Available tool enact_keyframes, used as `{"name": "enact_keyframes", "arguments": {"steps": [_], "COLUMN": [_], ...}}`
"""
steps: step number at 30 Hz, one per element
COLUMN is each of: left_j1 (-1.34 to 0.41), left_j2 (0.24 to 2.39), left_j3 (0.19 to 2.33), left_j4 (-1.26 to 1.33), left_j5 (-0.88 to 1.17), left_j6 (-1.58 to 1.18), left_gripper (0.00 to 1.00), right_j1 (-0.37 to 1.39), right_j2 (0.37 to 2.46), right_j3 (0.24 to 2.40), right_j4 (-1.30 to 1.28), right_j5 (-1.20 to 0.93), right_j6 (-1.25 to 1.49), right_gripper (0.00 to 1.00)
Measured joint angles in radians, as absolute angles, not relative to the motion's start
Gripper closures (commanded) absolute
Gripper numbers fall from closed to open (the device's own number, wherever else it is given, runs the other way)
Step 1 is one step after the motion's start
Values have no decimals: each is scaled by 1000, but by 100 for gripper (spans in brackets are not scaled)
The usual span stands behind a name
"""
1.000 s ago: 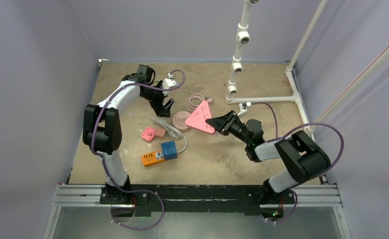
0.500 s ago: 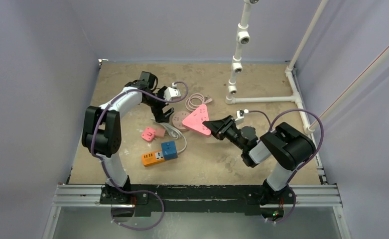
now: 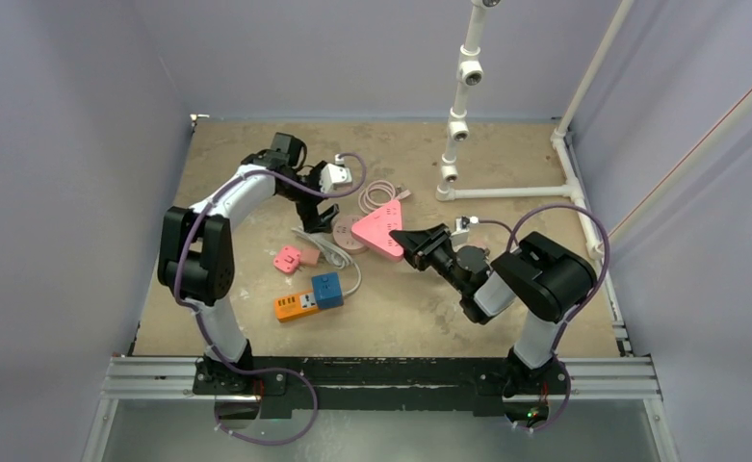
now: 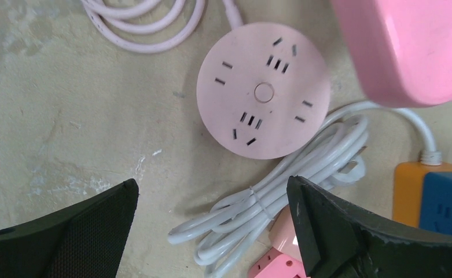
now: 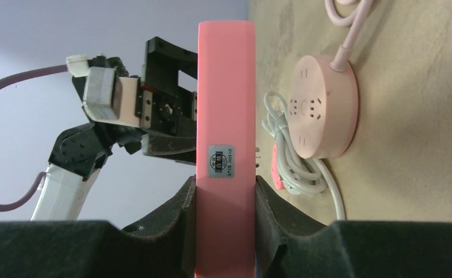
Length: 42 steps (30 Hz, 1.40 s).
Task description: Insert the plug
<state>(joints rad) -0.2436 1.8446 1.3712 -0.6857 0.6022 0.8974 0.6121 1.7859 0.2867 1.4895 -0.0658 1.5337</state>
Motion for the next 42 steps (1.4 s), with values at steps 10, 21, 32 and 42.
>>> {"name": "enact_keyframes", "arguments": {"steps": [10,21,32,42], "left_j1": [-218,-212,-219,-249], "left_j2": [1811,1776,1781,1774], "left_j3": [1665,1690,1622,1575], "left_j4": [-798,-790,-524,-449], "left_j5": [830,1009,1206,1293], "left_j6": [573,175,-147,-216], "left_gripper": [1,1,1,32], "right_j1": [637,685,710,720], "right_j2": [1658,1492,1521,1571], "right_j3": [313,380,471,500], "right_j4": [1447,1399,1415,1446], "right_j5": [-14,-10,-95,-161], "right_j6": [1488,1271,1106,1069], "right_gripper": [100,100,100,100]}}
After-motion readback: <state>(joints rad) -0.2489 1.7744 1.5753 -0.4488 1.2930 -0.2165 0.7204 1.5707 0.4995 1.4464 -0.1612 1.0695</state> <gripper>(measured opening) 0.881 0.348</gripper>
